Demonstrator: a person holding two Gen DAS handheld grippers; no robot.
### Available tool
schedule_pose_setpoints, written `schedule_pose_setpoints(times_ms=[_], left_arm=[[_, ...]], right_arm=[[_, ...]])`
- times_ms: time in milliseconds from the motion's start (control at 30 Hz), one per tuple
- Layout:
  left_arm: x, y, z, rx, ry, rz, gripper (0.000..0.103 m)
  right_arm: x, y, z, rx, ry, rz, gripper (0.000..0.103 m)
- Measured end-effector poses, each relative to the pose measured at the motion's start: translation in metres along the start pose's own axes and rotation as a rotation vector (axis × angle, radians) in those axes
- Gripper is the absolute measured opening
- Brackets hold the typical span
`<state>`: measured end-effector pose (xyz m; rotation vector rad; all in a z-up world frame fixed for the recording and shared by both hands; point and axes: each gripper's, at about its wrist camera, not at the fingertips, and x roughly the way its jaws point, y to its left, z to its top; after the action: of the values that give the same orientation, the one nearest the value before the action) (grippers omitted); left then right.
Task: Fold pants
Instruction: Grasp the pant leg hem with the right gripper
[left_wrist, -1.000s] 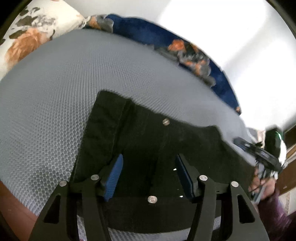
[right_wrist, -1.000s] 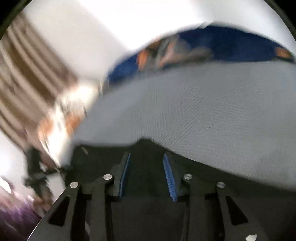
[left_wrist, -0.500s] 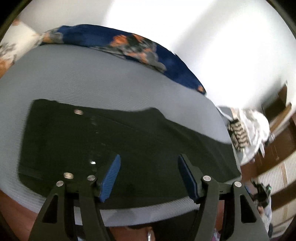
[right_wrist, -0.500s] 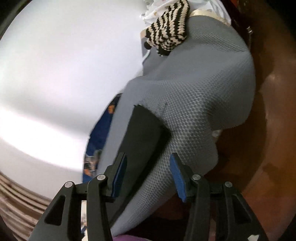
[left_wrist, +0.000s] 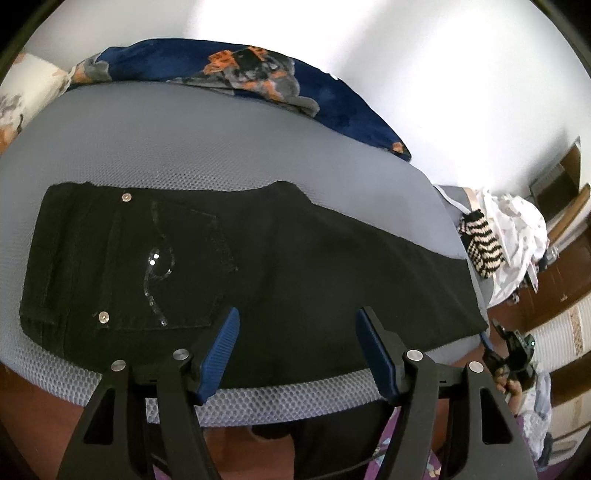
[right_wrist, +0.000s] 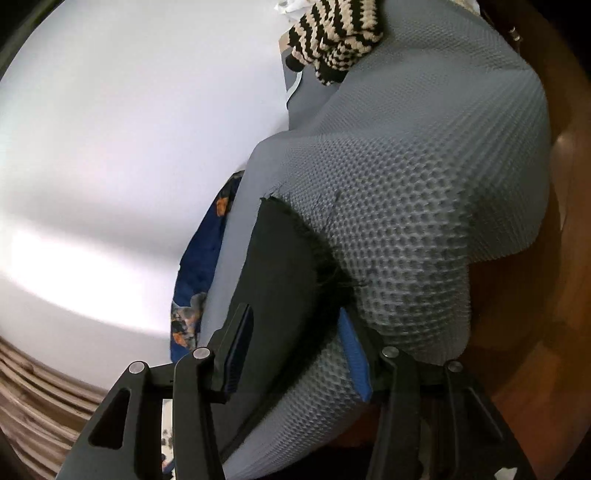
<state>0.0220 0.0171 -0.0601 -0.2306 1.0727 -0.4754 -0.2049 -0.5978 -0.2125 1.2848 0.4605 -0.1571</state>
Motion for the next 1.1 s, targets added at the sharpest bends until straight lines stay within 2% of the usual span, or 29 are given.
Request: schedule_pose_setpoints(times_ms=[100,167,200,233,300,367,733,933,1100], left_arm=[[0.005,0.001,-0.001,-0.019,0.015,-0.003,0.067],[0.009,0.000,-0.001,-0.024,0.030,-0.005,0.067],[0.010,-0.001,-0.002,-0.022,0.033,-0.007,0.067],[0.011,-0.002,-0.003,-0.013,0.035,-0.006,0.067],[0.013,-0.005,-0.004,0.007,0.039,0.010,0.067],[0.013,-0.006,-0.007,0.019,0.040,0.021,0.067],[0.006,0.014,-0.009,-0.022,0.017,0.025,0.067],[0.001,0.021,-0.008,-0.024,0.007,0.022,0.067],[-0.003,0.030,-0.006,-0.029,0.000,0.019,0.067]], right_arm=[[0.012,0.007,-0.002,-0.025,0.011,0.001,0.047],[0.019,0.012,-0.003,-0.052,0.007,-0.013,0.040],[0.021,0.014,-0.005,-0.062,0.000,-0.047,0.020],[0.024,0.013,-0.007,-0.063,0.004,-0.096,0.007],[0.022,0.010,-0.009,-0.040,0.000,-0.095,0.007],[0.020,0.013,-0.010,-0.068,0.000,-0.117,0.006],[0.013,0.048,-0.007,-0.128,-0.026,-0.129,0.006],[0.019,0.116,-0.016,-0.269,-0.023,-0.095,0.006],[0.040,0.185,-0.046,-0.383,0.027,-0.014,0.007]])
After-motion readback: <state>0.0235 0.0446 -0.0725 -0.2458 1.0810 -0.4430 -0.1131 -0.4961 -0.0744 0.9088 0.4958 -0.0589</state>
